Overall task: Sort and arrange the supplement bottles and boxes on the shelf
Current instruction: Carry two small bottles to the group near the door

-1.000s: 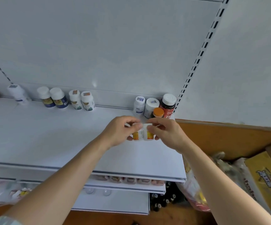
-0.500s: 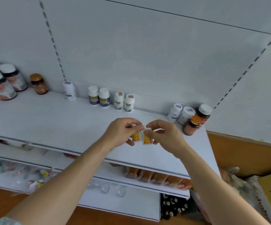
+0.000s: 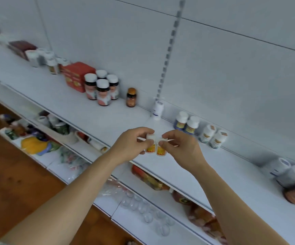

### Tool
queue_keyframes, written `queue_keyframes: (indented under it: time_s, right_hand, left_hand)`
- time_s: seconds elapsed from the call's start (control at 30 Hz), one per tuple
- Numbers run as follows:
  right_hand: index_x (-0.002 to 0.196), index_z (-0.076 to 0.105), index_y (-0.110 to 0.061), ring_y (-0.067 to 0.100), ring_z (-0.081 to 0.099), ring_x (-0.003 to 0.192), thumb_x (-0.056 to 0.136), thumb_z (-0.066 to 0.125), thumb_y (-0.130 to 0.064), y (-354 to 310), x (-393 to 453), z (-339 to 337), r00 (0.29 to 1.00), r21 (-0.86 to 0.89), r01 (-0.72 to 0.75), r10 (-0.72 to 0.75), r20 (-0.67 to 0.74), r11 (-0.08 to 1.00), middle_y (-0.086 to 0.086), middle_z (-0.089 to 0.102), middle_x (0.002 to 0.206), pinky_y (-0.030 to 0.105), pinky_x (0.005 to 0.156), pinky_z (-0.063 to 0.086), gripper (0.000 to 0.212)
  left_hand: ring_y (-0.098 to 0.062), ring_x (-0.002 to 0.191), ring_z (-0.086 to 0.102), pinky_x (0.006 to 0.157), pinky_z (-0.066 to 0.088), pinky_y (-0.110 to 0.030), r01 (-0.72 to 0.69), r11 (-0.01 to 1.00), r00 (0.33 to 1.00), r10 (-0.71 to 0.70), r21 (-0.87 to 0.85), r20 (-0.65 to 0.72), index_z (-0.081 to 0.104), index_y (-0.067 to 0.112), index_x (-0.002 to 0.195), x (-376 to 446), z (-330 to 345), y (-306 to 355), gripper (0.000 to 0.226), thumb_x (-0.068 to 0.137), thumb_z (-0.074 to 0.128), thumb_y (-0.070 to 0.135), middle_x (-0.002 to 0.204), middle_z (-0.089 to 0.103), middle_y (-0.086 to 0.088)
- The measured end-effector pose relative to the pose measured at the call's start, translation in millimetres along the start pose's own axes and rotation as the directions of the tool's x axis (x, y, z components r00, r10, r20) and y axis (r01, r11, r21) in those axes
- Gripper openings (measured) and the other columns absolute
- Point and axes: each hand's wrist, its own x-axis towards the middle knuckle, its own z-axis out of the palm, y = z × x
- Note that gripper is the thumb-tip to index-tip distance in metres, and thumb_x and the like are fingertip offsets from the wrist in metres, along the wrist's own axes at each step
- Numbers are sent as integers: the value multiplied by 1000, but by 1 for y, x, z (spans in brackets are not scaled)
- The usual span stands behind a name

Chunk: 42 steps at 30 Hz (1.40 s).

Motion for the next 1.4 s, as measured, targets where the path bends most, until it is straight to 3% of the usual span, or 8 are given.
queue_keyframes:
  time_s: [0.13,0.4,0.53,0.67,0.77,0.9,1.2,1.4]
  right_hand:
    - [95,68,-32,-3,64,83,83,77,-29,-33,50,54,992,25,108,-109,67,994,-17,69,90,10,70,49,15]
    - [100,70,-25,-3,63,87,81,80,-25,-107,158,169,920,85,332,-343,189,939,-19,65,90,9,73,49,21]
    - [103,69,-22,1,64,86,82,77,-20,-151,204,233,848,98,445,-454,274,890,-17,65,92,17,77,54,23]
    - [103,69,-19,3,64,83,83,75,-16,-191,230,287,784,125,524,-535,316,842,-11,66,100,13,73,52,22]
    - [104,67,-19,4,64,83,84,74,-16,-226,250,338,735,128,586,-592,331,800,-9,65,102,9,71,49,21]
    - [104,65,-22,5,64,85,85,73,-17,-269,274,406,692,124,635,-632,348,763,-11,64,103,13,73,52,21]
    - [102,66,-22,4,58,74,83,73,-17,-358,319,532,735,33,638,-621,272,769,-29,53,90,2,67,39,21]
    - [104,66,-21,10,63,80,84,72,-15,-391,373,606,765,28,606,-592,251,795,-25,55,93,6,69,43,22]
  left_hand:
    - [5,95,63,81,47,-8,14,996,988,0,92,-153,64,31,120,5,-66,-20,33,88,71,24,105,68,15]
    - [4,97,62,89,51,-21,95,980,912,-16,173,-410,63,32,120,22,-202,-52,33,89,72,24,107,67,17]
    - [-2,100,63,90,53,-27,148,969,848,-22,196,-529,61,34,120,24,-272,-72,33,89,71,27,111,67,15]
    - [3,95,60,80,48,-12,208,954,802,-42,213,-595,61,32,118,13,-325,-87,30,90,69,23,105,67,15]
    - [17,92,55,74,41,-1,224,949,753,-25,222,-657,59,33,115,6,-378,-105,29,90,69,22,99,64,19]
    - [17,87,55,74,43,-5,227,944,719,3,238,-695,61,28,117,4,-456,-132,28,90,68,22,97,62,20]
    - [4,88,58,71,42,-3,201,931,732,64,305,-679,59,32,116,16,-626,-180,27,92,65,23,97,59,24]
    - [8,91,56,74,40,-5,210,918,752,68,336,-655,60,27,124,46,-714,-221,31,92,63,26,104,58,20]
